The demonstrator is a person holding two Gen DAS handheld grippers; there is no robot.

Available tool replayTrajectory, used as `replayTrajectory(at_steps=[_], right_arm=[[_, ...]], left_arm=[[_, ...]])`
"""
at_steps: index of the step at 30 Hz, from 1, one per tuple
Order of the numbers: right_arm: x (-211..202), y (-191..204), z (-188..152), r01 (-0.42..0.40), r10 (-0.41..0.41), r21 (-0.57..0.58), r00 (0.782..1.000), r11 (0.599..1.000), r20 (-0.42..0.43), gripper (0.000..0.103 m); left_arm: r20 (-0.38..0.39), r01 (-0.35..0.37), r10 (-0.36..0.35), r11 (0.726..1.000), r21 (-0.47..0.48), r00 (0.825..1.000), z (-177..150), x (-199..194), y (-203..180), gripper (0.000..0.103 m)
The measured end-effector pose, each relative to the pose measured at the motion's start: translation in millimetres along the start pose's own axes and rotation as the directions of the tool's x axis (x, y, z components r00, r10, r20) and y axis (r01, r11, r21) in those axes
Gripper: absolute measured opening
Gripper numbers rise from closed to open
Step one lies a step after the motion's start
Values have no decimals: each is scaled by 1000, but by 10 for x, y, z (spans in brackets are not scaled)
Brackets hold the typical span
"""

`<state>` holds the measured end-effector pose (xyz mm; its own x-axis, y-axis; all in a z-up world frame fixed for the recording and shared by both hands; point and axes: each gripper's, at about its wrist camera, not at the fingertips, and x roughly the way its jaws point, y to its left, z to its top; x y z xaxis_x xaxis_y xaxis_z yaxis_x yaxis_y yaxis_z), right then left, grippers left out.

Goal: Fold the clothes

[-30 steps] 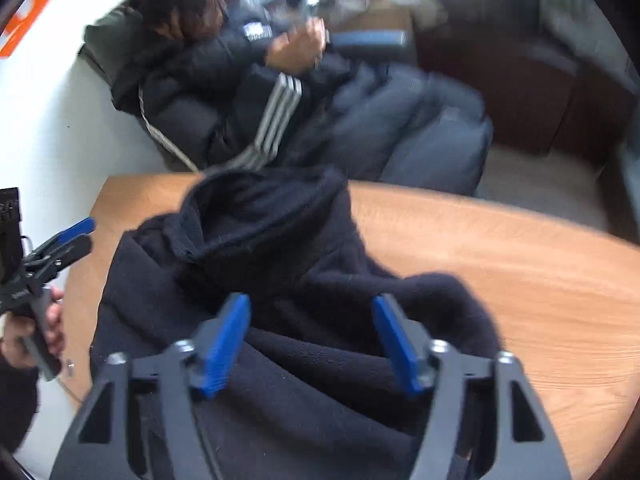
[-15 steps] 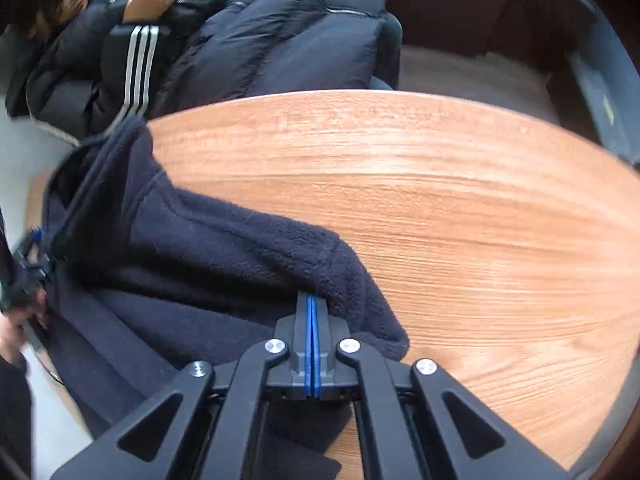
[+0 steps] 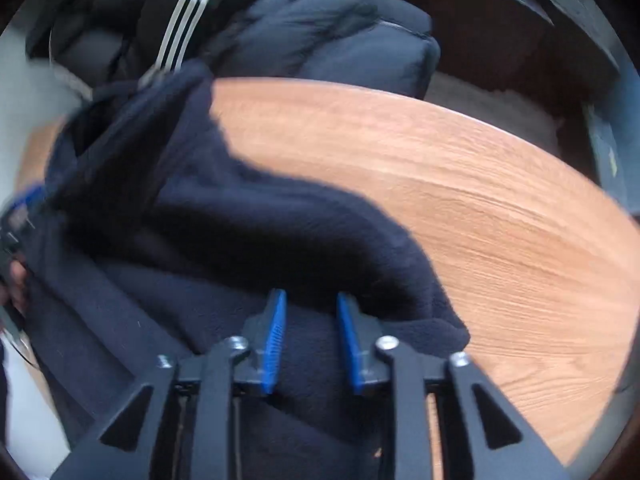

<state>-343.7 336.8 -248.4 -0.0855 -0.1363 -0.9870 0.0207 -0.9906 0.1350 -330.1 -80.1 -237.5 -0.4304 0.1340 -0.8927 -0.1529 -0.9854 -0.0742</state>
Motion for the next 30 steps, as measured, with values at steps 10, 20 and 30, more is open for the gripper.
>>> replayTrajectory(at_steps=[10,20,30], right_arm=[[-789,15,-202,111,-107,7,945,994,310,10],[-489,1961,-328,-77,233,-366,886,927,402,78],[476,1912,516,-111,164,-158,912,981,375,37]], left_arm=[[27,-58,58,998,18,998,108,244,87,103],[229,56,-63,998,39,971,-134,-719,-165,103],[184,85,-87,996,16,979,-497,-713,-201,103]])
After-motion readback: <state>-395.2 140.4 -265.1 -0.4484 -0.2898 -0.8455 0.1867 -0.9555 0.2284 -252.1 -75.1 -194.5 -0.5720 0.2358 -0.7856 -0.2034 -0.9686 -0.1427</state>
